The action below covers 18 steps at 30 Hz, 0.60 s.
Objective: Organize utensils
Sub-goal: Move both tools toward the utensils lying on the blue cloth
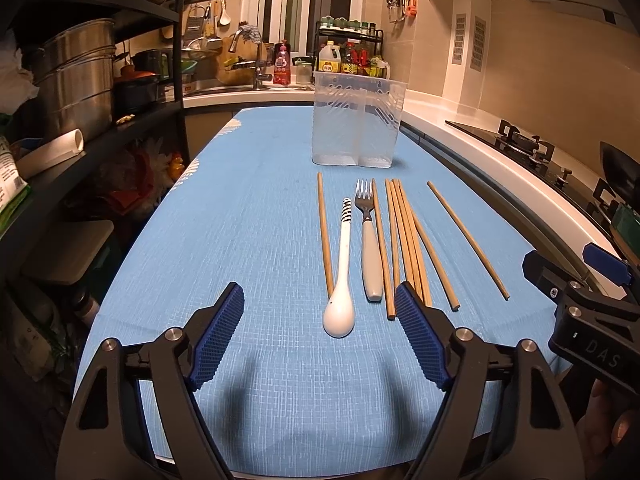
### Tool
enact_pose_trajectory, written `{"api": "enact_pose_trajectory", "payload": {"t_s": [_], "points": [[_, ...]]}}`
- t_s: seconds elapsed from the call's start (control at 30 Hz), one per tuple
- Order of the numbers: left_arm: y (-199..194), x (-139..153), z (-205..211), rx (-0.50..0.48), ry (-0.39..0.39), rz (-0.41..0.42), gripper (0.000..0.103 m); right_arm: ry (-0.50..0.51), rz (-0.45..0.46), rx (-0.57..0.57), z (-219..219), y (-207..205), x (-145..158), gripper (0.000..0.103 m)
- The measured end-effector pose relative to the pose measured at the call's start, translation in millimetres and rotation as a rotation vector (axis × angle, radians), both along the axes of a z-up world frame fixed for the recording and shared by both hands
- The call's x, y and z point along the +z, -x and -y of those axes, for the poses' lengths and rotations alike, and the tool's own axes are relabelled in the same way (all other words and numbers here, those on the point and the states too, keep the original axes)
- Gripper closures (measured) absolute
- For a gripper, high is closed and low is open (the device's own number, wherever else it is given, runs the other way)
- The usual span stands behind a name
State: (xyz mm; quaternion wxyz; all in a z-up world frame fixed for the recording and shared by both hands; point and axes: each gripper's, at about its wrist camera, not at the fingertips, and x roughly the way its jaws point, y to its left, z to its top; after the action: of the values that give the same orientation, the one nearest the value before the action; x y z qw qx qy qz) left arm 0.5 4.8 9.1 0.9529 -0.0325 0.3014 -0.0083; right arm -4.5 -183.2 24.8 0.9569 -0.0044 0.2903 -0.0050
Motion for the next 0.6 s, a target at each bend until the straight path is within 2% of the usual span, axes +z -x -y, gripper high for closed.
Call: {"api": "enact_pose_trajectory", "payload": {"t_s": [0.33, 0.5, 0.6], "points": [[2.6, -1.6, 2.7, 0.006, -0.006, 0.011, 0.032, -0.001, -0.002, 0.000, 0.1, 0.1, -0.1, 0.011], [2.6, -4.0, -0.1, 0.024, 0.010, 0.002, 0.039, -0.003, -0.001, 0.002, -0.9, -0.1, -0.2, 0.011], [2.5, -3.7, 0.5, 0.026, 0.003, 0.005, 0.039, -0.003, 0.000, 0.002, -1.1, 0.0, -0.4, 0.011]]}}
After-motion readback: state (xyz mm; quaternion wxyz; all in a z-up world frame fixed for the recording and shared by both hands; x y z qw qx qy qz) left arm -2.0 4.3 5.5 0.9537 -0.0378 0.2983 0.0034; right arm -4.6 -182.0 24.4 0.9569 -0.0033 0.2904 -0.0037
